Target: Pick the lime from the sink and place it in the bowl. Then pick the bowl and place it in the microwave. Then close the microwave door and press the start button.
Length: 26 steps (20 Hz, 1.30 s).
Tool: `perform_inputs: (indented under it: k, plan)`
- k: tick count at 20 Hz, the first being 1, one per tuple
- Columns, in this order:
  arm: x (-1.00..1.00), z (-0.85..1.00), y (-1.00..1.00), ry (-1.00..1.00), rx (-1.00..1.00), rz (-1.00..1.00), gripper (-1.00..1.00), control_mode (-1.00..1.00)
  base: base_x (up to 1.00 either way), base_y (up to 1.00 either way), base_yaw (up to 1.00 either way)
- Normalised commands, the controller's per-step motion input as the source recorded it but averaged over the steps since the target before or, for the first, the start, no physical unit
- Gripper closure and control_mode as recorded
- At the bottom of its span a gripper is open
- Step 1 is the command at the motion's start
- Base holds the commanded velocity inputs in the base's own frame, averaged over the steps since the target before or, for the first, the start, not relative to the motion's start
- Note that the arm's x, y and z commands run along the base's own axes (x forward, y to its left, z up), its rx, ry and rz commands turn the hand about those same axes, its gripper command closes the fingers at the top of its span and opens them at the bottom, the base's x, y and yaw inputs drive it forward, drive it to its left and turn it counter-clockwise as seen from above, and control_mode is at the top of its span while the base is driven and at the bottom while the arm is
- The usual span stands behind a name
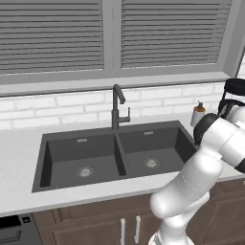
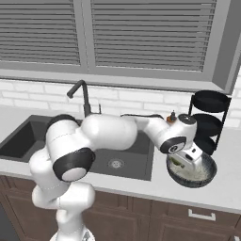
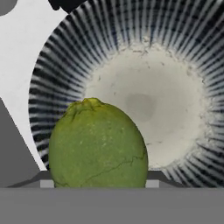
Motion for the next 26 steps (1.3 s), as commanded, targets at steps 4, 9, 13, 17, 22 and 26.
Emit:
perform_inputs:
  k: [4, 9, 13, 17, 22, 26]
  plan:
    - [0.03, -0.39, -0.19, 0.08, 0.05, 0.0, 1.0, -1.0, 0.0, 0.0, 0.0]
    - [0.03, -0.23, -0.09, 0.1, 0.04, 0.0, 1.0, -1.0, 0.0, 0.0, 0.0]
    - [0.05, -0.21, -0.04, 0.11, 0.02, 0.0, 1.0, -1.0, 0.0, 0.0, 0.0]
    - [0.01, -0.25, -0.11, 0.09, 0.04, 0.0, -1.0, -1.0, 0.0, 0.0, 0.0]
    - [0.0, -0.12, -0.02, 0.0, 0.02, 0.0, -1.0, -1.0, 0.0, 0.0, 0.0]
    - [-0.01, 0.0, 0.0, -0.01, 0.0, 0.0, -1.0, -1.0, 0.0, 0.0, 0.0]
